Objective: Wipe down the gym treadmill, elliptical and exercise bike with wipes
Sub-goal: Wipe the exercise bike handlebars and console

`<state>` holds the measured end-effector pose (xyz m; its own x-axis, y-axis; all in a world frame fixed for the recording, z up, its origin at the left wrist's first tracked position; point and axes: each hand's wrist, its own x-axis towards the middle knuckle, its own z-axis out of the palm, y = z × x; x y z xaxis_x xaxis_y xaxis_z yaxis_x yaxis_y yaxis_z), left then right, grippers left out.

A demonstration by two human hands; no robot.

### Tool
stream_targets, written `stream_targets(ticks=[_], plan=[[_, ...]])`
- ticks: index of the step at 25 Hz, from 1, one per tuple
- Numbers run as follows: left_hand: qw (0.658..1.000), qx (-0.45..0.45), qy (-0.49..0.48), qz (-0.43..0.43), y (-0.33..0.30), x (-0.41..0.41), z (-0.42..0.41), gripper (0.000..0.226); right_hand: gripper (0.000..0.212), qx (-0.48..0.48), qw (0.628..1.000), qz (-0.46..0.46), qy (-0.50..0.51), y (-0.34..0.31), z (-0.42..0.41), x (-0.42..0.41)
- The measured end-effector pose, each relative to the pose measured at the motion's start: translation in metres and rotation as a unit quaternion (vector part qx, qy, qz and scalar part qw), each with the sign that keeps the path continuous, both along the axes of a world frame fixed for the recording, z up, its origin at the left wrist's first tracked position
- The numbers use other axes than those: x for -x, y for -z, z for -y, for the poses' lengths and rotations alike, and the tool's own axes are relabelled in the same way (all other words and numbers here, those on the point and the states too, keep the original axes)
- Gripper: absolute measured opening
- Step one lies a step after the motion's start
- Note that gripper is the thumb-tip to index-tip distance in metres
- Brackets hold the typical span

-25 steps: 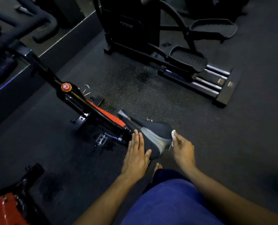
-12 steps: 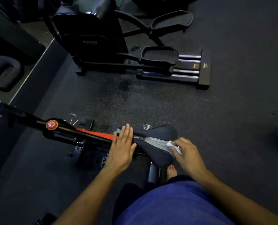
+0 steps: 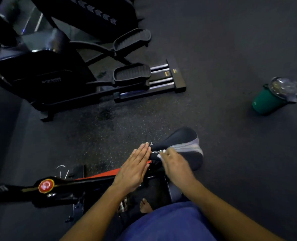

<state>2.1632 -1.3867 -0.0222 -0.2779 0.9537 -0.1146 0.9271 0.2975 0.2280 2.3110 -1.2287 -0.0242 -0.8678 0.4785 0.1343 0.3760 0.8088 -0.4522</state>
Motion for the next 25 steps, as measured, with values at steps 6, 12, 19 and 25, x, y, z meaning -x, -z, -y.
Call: stream_targets(ticks=[6,12,19,25], plan=[[0.995,-0.006,0.098,0.03,-0.008,0.031,0.007,0.058,0.023,0.035,0.988,0.02,0.147,-0.007,0.019,-0.009],[0.988,0.003,0.147,0.055,-0.009,0.041,0.001,0.063,0.027,0.076,0.927,-0.058,0.362,-0.003,-0.021,-0.062],[0.978,0.049,0.178,0.094,-0.02,0.055,-0.003,0.062,0.016,0.134,0.826,-0.219,0.502,0.008,0.033,-0.054],[0.973,0.071,0.188,0.114,-0.024,0.063,-0.003,0.059,0.018,0.172,0.872,-0.198,0.414,0.004,0.067,-0.011]])
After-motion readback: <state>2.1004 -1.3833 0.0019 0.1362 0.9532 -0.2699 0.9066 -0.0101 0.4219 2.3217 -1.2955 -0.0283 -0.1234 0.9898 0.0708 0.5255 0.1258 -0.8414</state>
